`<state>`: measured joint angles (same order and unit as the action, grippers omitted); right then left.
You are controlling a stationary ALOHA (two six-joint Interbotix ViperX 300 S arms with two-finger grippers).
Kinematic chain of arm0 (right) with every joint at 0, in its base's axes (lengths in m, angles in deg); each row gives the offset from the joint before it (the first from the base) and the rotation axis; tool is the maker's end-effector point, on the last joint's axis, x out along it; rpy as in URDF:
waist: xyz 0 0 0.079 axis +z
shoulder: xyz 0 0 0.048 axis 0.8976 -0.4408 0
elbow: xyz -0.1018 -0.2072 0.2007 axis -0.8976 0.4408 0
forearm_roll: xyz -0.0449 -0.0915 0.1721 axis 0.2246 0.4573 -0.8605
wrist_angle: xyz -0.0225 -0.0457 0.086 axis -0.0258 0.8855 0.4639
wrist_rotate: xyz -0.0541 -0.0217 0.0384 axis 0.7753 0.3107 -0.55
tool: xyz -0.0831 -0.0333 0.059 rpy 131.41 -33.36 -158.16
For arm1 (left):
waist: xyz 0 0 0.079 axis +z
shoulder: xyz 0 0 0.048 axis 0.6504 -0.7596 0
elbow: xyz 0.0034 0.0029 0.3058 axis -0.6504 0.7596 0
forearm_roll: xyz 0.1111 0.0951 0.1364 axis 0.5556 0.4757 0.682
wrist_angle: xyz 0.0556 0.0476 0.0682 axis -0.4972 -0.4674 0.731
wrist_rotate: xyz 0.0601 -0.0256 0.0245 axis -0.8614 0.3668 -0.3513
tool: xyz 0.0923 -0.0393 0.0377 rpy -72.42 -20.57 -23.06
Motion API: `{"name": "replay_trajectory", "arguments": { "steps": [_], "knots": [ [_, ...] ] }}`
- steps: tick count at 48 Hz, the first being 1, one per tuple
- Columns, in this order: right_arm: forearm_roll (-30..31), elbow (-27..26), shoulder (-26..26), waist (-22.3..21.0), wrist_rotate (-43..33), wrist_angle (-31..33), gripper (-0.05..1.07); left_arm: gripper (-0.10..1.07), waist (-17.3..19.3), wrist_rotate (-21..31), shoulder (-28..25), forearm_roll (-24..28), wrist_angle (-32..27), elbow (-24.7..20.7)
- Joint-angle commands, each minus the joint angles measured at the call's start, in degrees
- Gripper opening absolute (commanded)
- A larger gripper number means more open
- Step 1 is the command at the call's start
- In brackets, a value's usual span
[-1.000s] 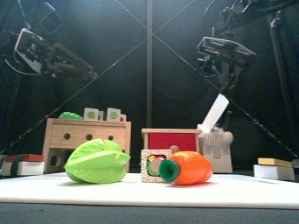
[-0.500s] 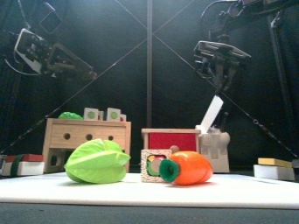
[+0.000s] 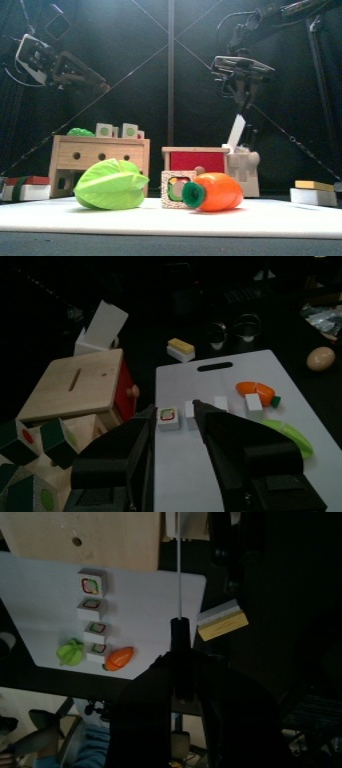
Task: Put cleaver back into holder
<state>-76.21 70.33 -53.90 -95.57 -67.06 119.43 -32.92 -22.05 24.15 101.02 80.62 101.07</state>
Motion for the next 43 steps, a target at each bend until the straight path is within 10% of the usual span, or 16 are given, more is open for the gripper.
{"name": "replay_trajectory", "arguments": {
  "steps": [1, 17, 43],
  "knots": [
    [0.4, -1.8, 0.8, -0.3, 0.3, -0.1, 0.39, 0.76, 0.2, 0.0, 0.0, -0.2, 0.2, -0.7],
    [1.7, -1.8, 0.9, 0.0, 0.4, -1.3, 0.66, 0.76, 0.2, 0.1, 0.0, -0.2, 0.2, -0.6],
    [3.4, -2.7, 2.1, -0.3, 0.4, -5.0, 0.68, 0.76, 0.2, 0.1, 0.0, -0.2, 0.2, -0.2]
  ]
}}
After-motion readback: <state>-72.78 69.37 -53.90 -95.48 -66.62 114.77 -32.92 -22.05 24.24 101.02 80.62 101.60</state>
